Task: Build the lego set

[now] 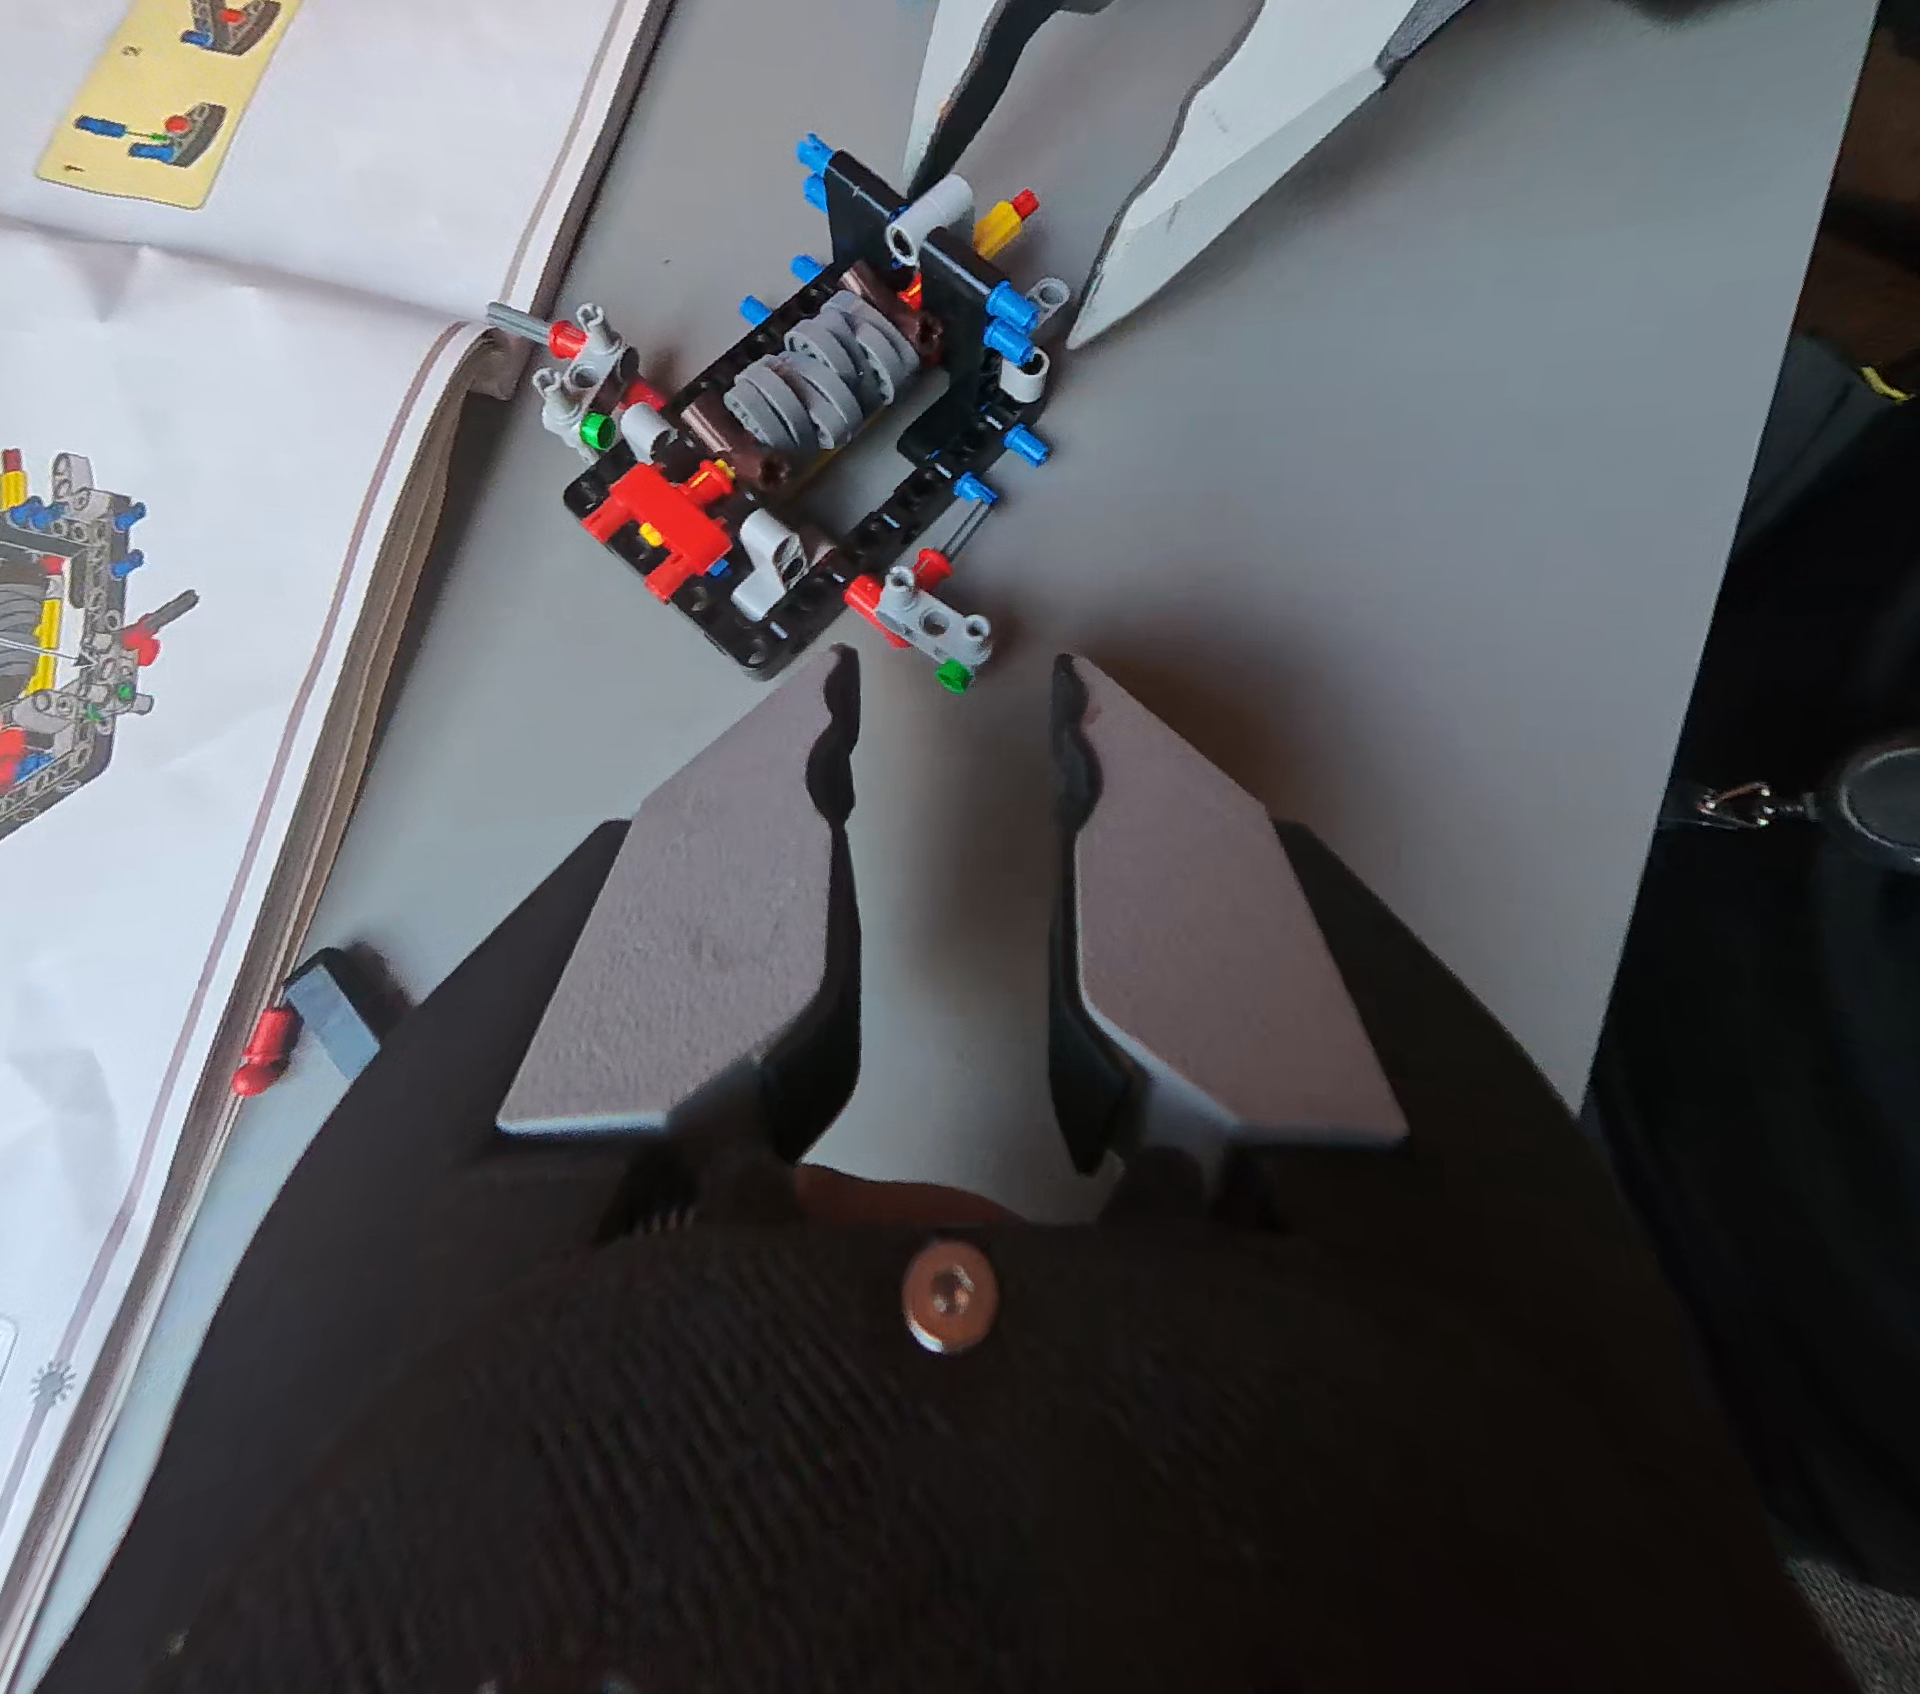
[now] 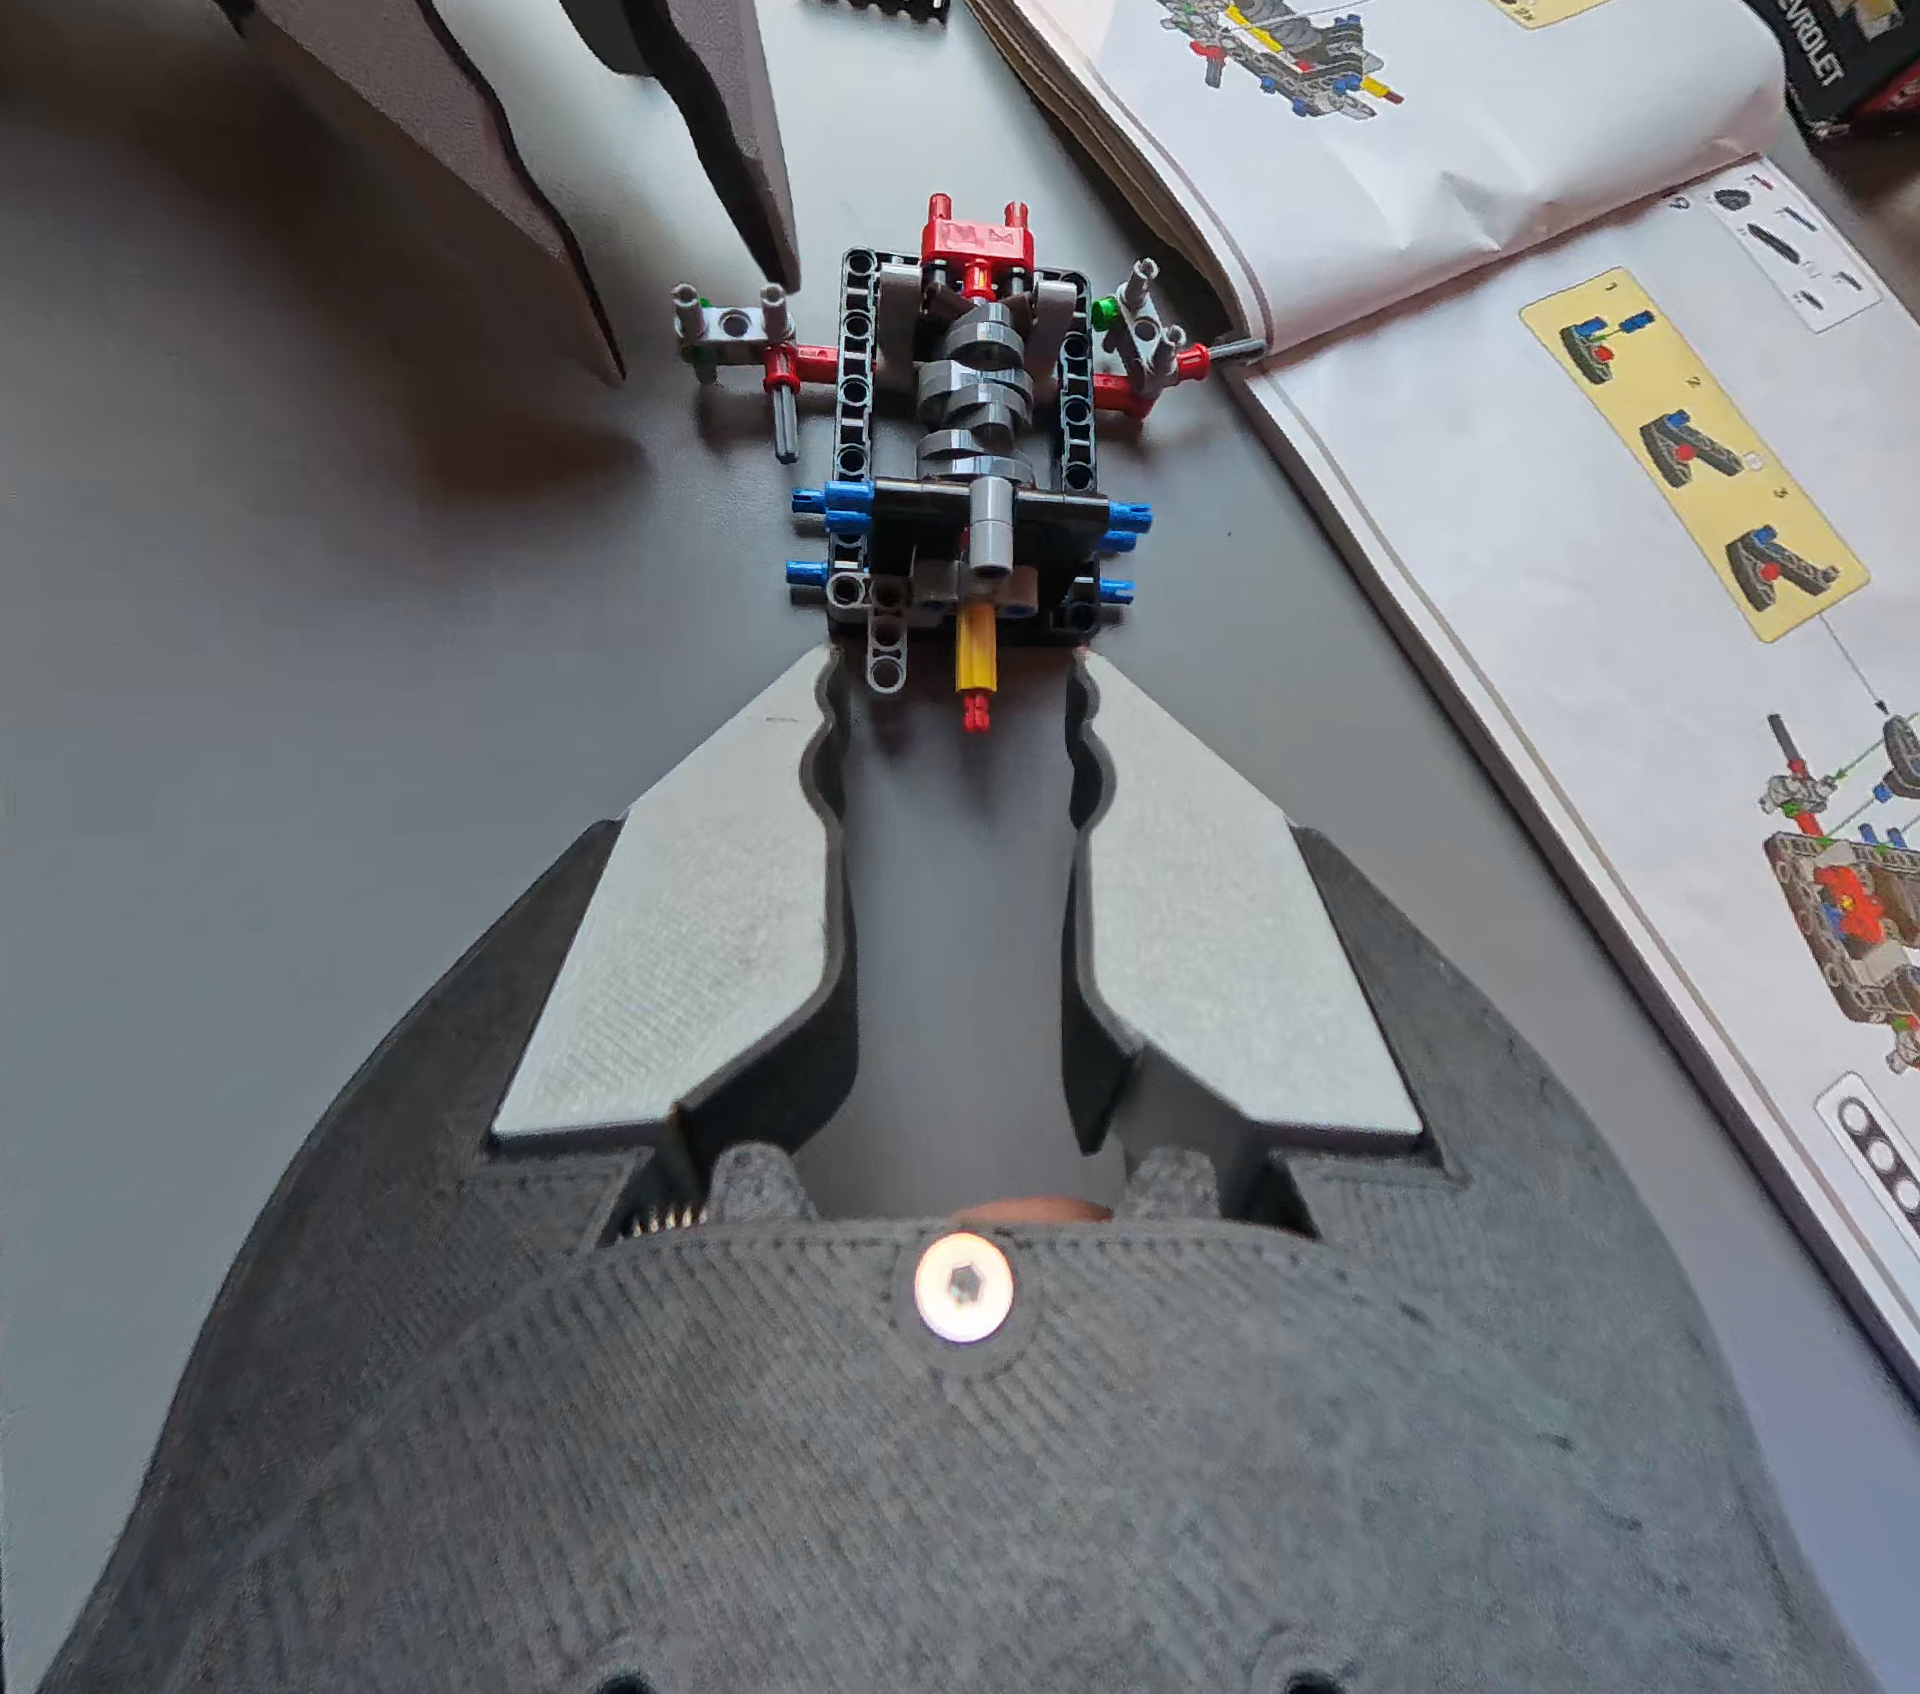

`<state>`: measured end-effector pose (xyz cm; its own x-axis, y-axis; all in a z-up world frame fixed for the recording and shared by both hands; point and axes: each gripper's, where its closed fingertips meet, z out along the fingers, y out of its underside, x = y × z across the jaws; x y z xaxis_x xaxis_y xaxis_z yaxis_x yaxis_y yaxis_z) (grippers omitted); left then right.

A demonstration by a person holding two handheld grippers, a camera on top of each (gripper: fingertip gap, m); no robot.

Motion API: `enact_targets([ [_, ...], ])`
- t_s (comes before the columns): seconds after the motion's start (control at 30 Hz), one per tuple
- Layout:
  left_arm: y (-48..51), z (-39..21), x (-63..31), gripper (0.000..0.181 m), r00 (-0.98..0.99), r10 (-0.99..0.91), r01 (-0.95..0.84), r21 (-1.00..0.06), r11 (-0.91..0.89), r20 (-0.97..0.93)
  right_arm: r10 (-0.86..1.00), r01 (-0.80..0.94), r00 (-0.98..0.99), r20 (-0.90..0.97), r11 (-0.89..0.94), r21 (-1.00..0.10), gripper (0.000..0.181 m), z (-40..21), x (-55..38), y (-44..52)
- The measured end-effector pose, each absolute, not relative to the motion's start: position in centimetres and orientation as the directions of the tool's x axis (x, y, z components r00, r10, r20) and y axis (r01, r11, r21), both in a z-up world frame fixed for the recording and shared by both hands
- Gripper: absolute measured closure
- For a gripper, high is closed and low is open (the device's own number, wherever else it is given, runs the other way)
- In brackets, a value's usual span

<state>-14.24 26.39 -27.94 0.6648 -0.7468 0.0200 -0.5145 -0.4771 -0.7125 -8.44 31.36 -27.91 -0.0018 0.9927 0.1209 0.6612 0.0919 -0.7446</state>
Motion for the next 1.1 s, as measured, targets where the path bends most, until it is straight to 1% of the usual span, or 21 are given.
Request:
enact_targets([
  [0.1, 25.9, -28.0, -13.7, 0.147, 0.661, -0.749, -0.503, -0.716, -0.485, 0.043, 0.990, 0.646, 0.008, 0.141, 0.102, -0.756, 0.143, -27.6, -8.4, 31.2],
  [0.2, 25.1, -27.9, -12.9, 0.152, 0.645, -0.762, -0.494, -0.727, -0.476, 0.061, 0.986, 0.628, 0.018, 0.165, 0.117, -0.769, 0.144, -27.4, -8.1, 31.0],
  [0.43, 25.0, -28.3, -13.3, 0.143, 0.673, -0.739, -0.504, -0.702, -0.502, 0.045, 0.971, 0.598, 0.049, 0.234, 0.159, -0.786, 0.146, -27.1, -7.9, 31.4],
  [0.6, 26.0, -27.2, -13.7, 0.143, 0.736, -0.676, -0.492, -0.712, -0.501, -0.033, 0.961, 0.554, 0.066, 0.269, 0.188, -0.811, 0.151, -26.1, -7.9, 31.5],
  [0.63, 26.1, -26.6, -13.3, 0.146, 0.735, -0.675, -0.500, -0.723, -0.477, -0.063, 0.961, 0.553, 0.070, 0.268, 0.186, -0.812, 0.152, -26.1, -7.9, 31.6],
  [0.73, 25.1, -24.9, -10.7, 0.155, 0.637, -0.753, -0.565, -0.764, -0.310, -0.165, 0.964, 0.554, 0.069, 0.257, 0.177, -0.813, 0.152, -26.3, -8.0, 31.6],
  [0.83, 25.2, -25.5, -9.7, 0.154, 0.601, -0.771, -0.610, -0.745, -0.271, -0.211, 0.965, 0.545, 0.063, 0.255, 0.181, -0.819, 0.153, -26.2, -8.2, 31.4],
  [0.93, 25.7, -26.8, -9.6, 0.153, 0.596, -0.772, -0.633, -0.720, -0.284, -0.220, 0.964, 0.551, 0.057, 0.259, 0.187, -0.814, 0.153, -26.3, -8.2, 31.3],
  [1.03, 25.8, -28.2, -10.6, 0.153, 0.601, -0.756, -0.681, -0.661, -0.316, -0.258, 0.963, 0.550, 0.056, 0.263, 0.190, -0.813, 0.154, -26.3, -8.2, 31.3],
  [1.1, 25.6, -28.6, -11.2, 0.155, 0.609, -0.747, -0.691, -0.642, -0.334, -0.267, 0.964, 0.549, 0.057, 0.258, 0.186, -0.815, 0.154, -26.3, -8.2, 31.3],
])
